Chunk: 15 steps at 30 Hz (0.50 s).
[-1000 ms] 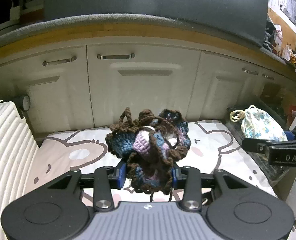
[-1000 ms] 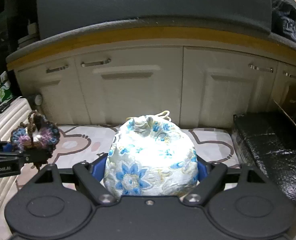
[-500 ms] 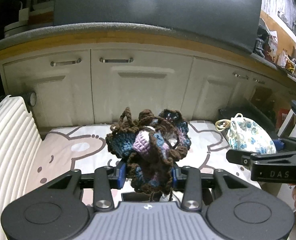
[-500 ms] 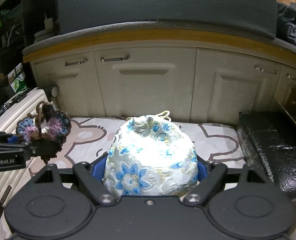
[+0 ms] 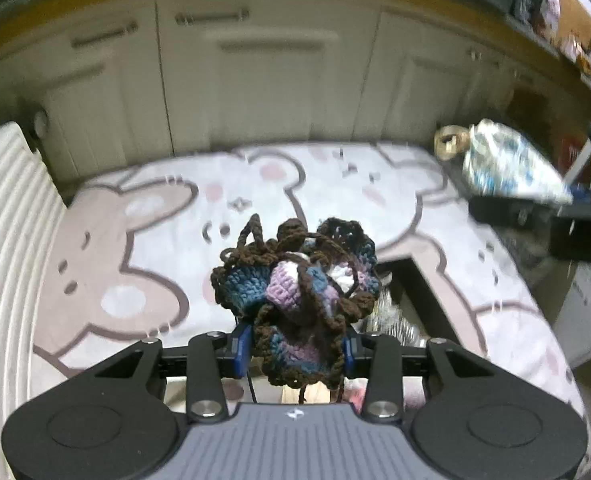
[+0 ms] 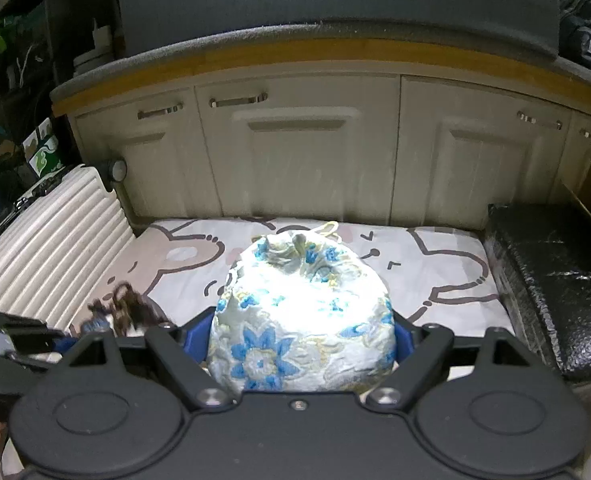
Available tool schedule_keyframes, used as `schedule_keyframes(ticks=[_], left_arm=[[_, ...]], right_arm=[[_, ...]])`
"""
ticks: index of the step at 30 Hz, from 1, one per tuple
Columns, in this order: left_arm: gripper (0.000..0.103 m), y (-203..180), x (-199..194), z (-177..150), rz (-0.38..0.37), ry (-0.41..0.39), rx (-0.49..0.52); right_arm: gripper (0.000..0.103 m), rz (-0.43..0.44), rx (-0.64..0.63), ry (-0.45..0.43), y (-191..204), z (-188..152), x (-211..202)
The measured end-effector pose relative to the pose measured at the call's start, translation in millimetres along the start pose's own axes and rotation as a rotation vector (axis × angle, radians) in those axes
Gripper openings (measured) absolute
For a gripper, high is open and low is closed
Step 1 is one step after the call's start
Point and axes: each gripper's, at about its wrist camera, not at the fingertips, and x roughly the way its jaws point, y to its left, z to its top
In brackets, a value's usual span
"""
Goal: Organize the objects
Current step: 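Carry the crochet pouch with the left gripper while the right gripper carries the satin pouch to the box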
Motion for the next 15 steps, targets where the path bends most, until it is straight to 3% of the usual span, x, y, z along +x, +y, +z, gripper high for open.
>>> schedule_keyframes(ticks=[5,15], left_arm=[[0.042,-1,21,-11,-0.003,0.1,0.046],[0.042,-19,52,-36,0.01,0.253,0.21]], right_arm=[[0.085,0.029,0.021,0.03,-2,-1,6],[0.085,0.078,0.04,0.191,13,-20,36]])
